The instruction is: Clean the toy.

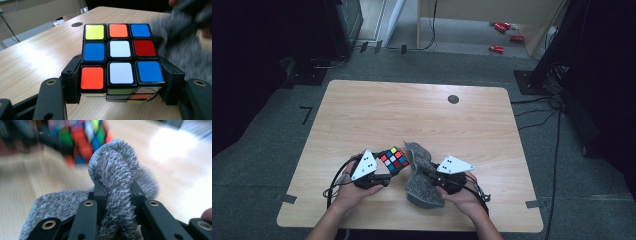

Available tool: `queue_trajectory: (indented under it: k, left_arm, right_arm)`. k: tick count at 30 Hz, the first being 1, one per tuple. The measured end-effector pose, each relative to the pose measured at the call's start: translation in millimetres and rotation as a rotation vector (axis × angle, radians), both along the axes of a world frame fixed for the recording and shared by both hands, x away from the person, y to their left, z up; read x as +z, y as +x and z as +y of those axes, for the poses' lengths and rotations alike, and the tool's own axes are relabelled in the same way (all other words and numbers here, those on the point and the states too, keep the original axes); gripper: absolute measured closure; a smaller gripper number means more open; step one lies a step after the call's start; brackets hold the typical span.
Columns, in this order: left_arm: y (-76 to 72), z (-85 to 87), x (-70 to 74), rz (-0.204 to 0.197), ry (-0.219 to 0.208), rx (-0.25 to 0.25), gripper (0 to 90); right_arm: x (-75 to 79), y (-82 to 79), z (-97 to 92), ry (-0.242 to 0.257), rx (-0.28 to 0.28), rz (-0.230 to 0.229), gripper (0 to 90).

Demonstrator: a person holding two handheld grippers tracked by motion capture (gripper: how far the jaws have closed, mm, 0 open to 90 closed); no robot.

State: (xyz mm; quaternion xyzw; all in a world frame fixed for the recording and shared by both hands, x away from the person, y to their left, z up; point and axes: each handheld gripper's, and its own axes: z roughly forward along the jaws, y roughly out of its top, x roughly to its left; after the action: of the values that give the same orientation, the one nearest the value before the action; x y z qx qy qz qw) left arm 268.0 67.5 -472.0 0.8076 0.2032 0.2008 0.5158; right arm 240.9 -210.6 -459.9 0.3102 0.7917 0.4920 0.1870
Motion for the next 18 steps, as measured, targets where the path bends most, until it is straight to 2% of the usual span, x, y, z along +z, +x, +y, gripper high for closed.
queue_trajectory:
  k: [4,6,8,10,12,18]
  left_arm:
    - [-5.4,-16.0,-6.6,0.003,0.045,-0.025,35.3]
    - [-9.8,-24.7,-8.2,0.0,0.064,-0.046,35.2]
    - [-14.1,-32.5,-8.4,-0.003,0.075,-0.073,35.3]
    - [-17.3,-38.4,-7.5,-0.009,0.093,-0.08,35.3]
    - [-18.3,-41.2,-7.1,-0.003,0.104,-0.075,35.3]
    - [-18.9,-44.0,-6.7,-0.001,0.116,-0.061,35.3]
  right_arm:
    - [23.0,-14.5,10.1,0.07,-0.042,-0.089,74.6]
    - [27.1,-18.3,15.9,0.099,-0.061,-0.098,74.6]
    - [25.9,-18.9,20.9,0.118,-0.063,-0.087,74.5]
    - [21.3,-18.2,25.5,0.109,-0.048,-0.065,74.5]
    - [17.6,-19.5,29.5,0.099,-0.04,-0.064,74.5]
    - [13.9,-24.2,41.8,0.045,-0.014,-0.104,74.5]
